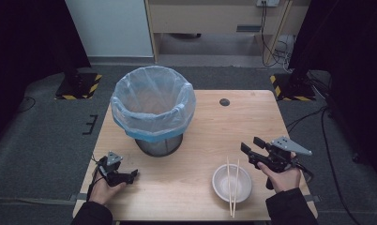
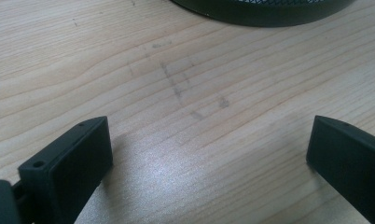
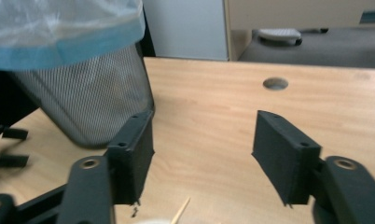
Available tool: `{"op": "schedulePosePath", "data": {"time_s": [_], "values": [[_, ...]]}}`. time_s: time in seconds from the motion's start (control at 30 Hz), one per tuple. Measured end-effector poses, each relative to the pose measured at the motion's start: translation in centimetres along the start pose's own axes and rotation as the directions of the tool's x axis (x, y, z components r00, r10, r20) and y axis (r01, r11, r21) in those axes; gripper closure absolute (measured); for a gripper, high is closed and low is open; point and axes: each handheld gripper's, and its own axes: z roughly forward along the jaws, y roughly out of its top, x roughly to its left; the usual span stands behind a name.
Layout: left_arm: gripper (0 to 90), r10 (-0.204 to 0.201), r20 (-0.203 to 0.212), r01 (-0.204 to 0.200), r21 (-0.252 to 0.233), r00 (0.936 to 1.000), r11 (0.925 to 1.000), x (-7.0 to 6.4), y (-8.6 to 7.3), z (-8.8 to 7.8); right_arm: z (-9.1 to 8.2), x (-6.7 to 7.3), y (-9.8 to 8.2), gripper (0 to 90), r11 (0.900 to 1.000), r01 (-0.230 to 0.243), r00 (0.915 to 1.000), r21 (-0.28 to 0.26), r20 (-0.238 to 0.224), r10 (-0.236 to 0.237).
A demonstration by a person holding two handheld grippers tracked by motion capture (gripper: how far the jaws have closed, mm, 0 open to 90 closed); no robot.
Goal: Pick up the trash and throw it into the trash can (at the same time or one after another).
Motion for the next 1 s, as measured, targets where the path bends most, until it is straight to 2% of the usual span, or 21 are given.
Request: {"op": "schedulePosePath", "data": {"time_s": [0.2,0.4,0.5,0.7,1.0], "values": [[0.0,0.000,0.001,0.000,0.000,1.0000,1.0000,0.0,0.0,0.0,0.1,0.0,-2.2,46.8,0.998,-0.010,0.9999,0.069,0.000,0.010],[0.0,0.000,0.001,0.000,0.000,1.0000,1.0000,-0.1,0.0,0.0,0.4,0.5,-4.4,51.9,0.988,-0.010,0.9999,0.154,-0.009,0.012],[0.0,0.000,0.001,0.000,0.000,1.0000,1.0000,0.0,0.0,0.0,0.5,0.7,-5.0,55.0,0.984,-0.017,0.9998,0.180,-0.009,0.019],[0.0,0.000,0.002,0.000,-0.001,1.0000,1.0000,0.0,0.0,0.0,1.3,0.7,-6.1,57.8,0.966,-0.018,0.9998,0.257,0.007,0.016],[0.0,0.000,0.002,0.000,-0.001,1.0000,1.0000,0.0,0.0,0.0,1.5,0.8,-6.6,62.9,0.949,-0.031,0.9995,0.312,0.013,0.028]]}}
